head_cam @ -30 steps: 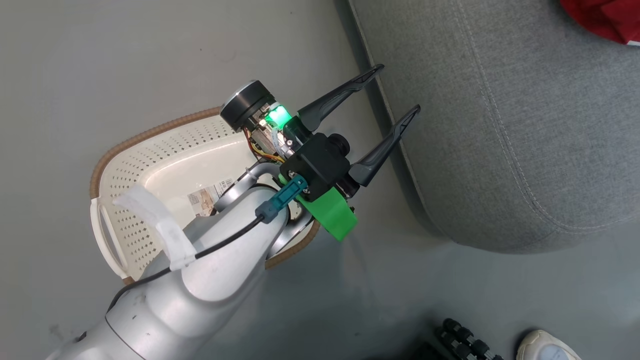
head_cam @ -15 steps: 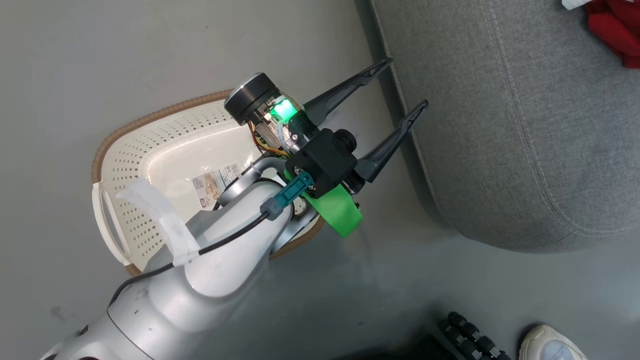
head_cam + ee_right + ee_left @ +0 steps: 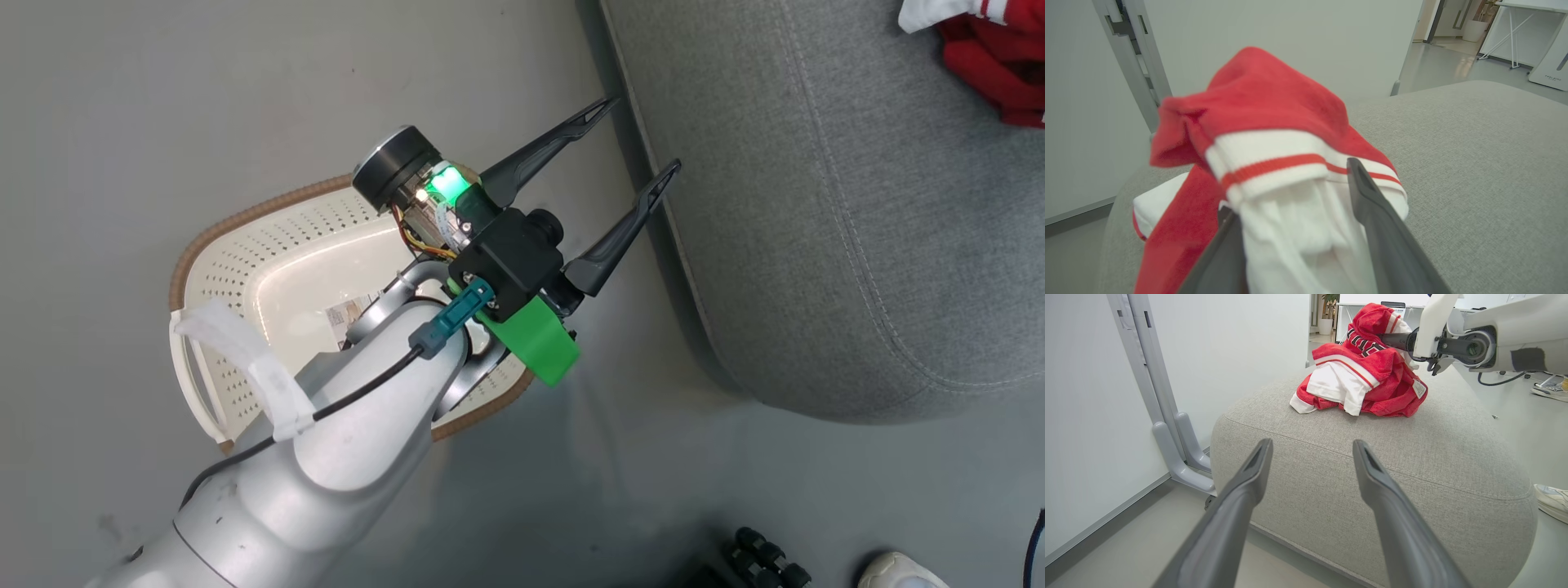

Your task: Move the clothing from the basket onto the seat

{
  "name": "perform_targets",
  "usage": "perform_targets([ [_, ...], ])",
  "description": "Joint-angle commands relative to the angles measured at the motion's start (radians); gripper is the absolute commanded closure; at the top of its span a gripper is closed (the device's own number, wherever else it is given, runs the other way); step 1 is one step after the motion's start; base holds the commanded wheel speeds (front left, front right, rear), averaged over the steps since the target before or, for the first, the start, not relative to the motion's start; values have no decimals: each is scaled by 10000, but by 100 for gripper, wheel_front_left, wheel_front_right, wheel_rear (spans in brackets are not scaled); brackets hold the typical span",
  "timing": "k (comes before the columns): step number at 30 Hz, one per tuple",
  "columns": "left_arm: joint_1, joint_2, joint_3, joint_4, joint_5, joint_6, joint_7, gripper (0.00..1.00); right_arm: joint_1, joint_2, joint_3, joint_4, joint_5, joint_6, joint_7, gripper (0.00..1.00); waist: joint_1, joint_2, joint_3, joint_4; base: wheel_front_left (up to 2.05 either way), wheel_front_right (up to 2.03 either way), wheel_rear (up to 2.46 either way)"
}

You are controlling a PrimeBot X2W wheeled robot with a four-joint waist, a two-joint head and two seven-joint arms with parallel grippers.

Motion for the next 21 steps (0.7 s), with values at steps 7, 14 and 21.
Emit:
perform_targets([
  [7,832,-24,541,-98,-71,78,-6,0,1843,253,424,-932,-26,-11,-22,0,-1,0,-1325,-94,0,0,0],
  [14,1723,-14,1220,-184,-132,180,-6,0,3419,616,839,-2129,106,-11,-22,0,-1,0,-2291,38,0,0,0],
  [21,2755,30,2041,-291,-176,309,-6,0,4633,1105,1373,-3433,182,-11,-22,0,-1,0,-3104,432,0,0,0],
])
